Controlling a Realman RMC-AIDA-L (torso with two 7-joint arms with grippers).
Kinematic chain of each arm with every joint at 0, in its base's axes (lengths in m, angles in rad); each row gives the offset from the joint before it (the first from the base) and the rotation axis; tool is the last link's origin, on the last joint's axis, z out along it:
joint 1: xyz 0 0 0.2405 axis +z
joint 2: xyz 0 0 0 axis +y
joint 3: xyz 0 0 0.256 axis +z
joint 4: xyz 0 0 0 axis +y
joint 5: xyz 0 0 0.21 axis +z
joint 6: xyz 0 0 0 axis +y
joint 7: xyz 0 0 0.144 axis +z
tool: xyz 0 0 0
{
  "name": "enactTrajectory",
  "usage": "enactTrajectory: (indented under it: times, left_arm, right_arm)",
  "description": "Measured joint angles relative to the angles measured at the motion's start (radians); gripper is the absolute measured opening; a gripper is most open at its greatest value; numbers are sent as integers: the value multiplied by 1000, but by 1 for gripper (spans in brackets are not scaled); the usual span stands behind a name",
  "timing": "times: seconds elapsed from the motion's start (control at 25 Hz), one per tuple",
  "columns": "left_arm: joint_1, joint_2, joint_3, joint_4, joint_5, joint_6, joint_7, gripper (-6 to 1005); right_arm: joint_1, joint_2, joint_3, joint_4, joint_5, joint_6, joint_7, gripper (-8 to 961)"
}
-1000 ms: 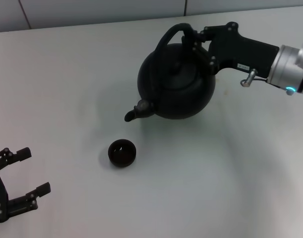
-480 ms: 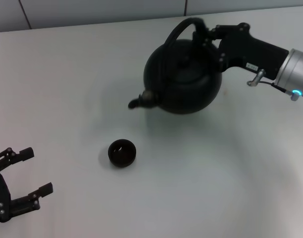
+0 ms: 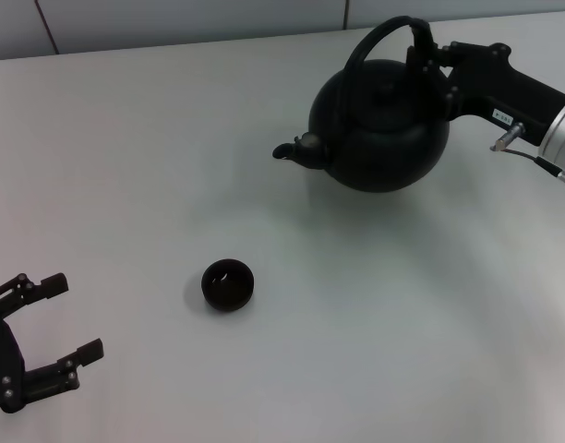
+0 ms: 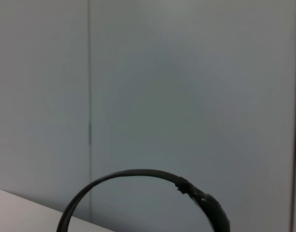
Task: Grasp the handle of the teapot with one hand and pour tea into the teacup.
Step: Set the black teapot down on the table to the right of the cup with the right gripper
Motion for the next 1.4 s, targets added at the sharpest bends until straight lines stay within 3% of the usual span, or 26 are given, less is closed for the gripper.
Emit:
enactTrajectory:
  times: [0.28,1.4]
  left_arm:
    - [0,-2,0,0,0,0,0,862]
    - [-3,-4,0,0,2,-1,0,862]
  right_arm:
    - [-2,0,5,13,0,75,9,93]
    - [-21,0,40,42,-1,161,4,94]
